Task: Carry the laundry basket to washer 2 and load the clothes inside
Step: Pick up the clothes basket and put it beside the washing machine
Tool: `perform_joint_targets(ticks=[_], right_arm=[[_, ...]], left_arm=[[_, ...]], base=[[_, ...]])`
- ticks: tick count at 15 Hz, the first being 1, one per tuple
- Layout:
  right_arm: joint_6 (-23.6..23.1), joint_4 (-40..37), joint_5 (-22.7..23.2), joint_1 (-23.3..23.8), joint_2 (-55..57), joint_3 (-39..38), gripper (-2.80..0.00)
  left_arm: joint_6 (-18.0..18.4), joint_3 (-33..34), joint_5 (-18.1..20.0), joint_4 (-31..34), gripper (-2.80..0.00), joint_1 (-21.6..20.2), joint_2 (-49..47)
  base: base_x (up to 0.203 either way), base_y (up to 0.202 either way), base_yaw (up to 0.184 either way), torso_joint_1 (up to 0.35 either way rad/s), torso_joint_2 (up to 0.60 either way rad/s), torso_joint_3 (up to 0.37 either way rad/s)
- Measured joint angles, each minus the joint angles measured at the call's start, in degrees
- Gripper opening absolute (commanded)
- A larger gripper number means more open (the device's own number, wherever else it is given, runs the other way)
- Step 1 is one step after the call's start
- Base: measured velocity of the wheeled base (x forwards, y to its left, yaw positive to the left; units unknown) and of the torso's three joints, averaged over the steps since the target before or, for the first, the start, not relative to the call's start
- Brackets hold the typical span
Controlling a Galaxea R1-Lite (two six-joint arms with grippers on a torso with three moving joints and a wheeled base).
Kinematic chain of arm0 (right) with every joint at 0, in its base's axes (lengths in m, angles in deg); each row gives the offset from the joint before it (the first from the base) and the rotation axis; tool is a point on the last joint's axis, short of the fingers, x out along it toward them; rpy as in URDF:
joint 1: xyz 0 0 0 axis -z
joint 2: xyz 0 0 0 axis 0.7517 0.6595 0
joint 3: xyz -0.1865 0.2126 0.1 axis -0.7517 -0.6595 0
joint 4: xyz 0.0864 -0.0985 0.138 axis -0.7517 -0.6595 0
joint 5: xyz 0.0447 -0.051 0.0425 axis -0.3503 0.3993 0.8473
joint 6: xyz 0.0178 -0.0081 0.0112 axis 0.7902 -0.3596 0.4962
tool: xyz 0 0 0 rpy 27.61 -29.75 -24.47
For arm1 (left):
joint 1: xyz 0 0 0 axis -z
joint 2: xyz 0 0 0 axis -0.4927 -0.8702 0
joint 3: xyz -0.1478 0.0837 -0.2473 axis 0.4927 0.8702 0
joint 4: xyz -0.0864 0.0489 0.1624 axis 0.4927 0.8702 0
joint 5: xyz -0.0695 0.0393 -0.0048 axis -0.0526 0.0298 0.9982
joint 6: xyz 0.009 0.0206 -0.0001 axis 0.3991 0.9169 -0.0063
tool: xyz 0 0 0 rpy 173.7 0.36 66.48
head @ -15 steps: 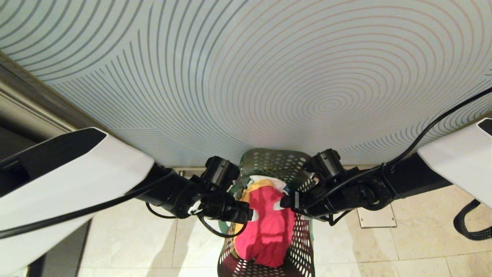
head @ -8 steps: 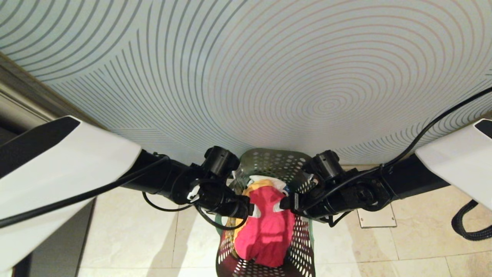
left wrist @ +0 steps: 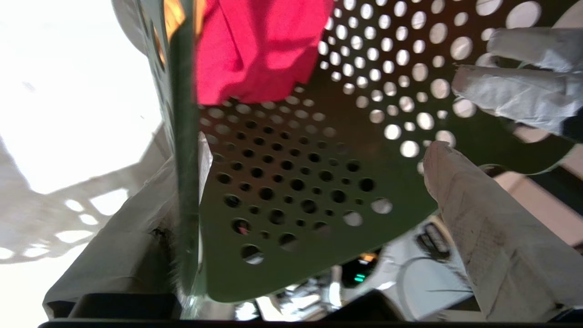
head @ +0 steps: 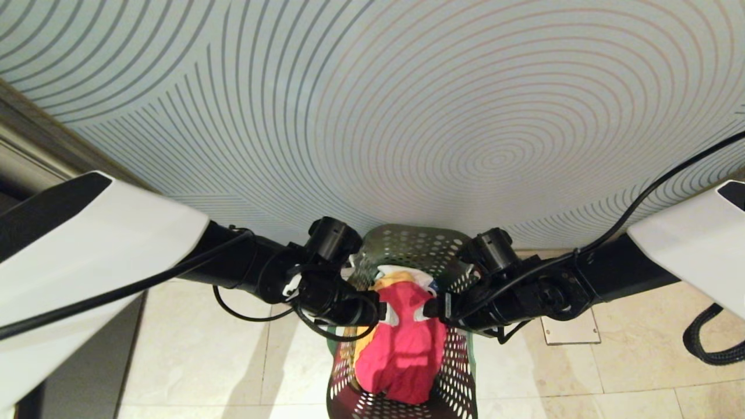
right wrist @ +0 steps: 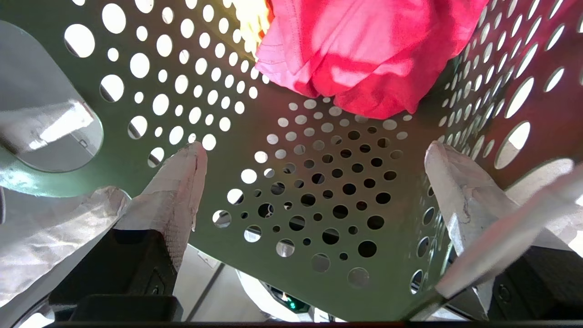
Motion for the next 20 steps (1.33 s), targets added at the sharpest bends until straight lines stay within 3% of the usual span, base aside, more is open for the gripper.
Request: perform_joint_targets(ticks=[8, 9, 10, 20], right_arm=[[0.0, 0.0, -1.3, -0.7, 0.6, 0.1, 0.0], [0.0, 0.0, -1.4, -0.8, 0.6, 0.1, -2.8], [0.0, 0.0, -1.4, -0.8, 0.7, 0.1, -2.8], [-0.1, -0.1, -1.6, -1.2, -0.1, -1.5, -2.8]], left_arm=[[-1.6, -0.3, 0.2, 0.1, 0.0, 0.3, -2.3], [-1.5, -0.3, 0.2, 0.0, 0.0, 0.3, -2.7], [-1.5, -0.3, 0.2, 0.0, -2.8, 0.3, -3.0], [-1.5, -0.3, 0.0, 0.4, -2.8, 0.5, -3.6]], base=[[0.0, 0.0, 0.0, 0.0, 0.0, 0.0], [0.0, 0.0, 0.0, 0.0, 0.0, 0.0], [0.0, 0.0, 0.0, 0.0, 0.0, 0.0], [0.0, 0.0, 0.0, 0.0, 0.0, 0.0]])
